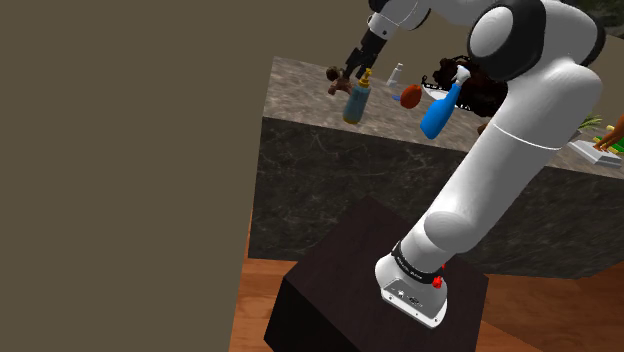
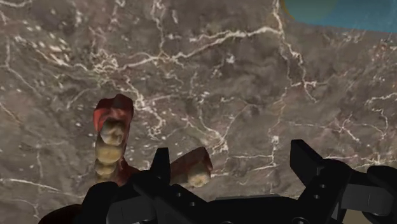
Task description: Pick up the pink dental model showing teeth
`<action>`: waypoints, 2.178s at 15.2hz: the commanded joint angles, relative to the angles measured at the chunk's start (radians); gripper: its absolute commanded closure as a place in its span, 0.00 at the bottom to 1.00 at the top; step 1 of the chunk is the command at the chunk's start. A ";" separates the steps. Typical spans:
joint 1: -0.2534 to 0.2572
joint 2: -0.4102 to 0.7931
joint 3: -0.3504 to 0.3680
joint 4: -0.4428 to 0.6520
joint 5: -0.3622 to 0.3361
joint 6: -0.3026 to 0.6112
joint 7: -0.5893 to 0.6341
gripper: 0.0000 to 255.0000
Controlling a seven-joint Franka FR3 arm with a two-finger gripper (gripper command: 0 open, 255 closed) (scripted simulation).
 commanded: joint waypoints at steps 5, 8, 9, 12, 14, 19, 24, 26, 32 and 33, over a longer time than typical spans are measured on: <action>-0.108 0.264 -0.019 0.250 0.140 -0.060 -0.111 0.00; -0.186 0.399 -0.008 0.405 0.199 -0.106 -0.143 0.00; -0.207 0.433 -0.003 0.449 0.212 -0.120 -0.147 0.00; -0.203 0.435 0.001 0.411 0.216 -0.083 -0.158 0.00; -0.200 0.438 0.003 0.389 0.220 -0.059 -0.165 0.00; -0.196 0.444 0.006 0.363 0.226 -0.030 -0.174 1.00; -0.197 0.442 0.005 0.362 0.225 -0.031 -0.175 1.00; -0.197 0.442 0.005 0.363 0.225 -0.031 -0.175 1.00; -0.202 0.436 0.001 0.405 0.217 -0.076 -0.160 1.00; -0.203 0.435 0.001 0.416 0.215 -0.088 -0.156 1.00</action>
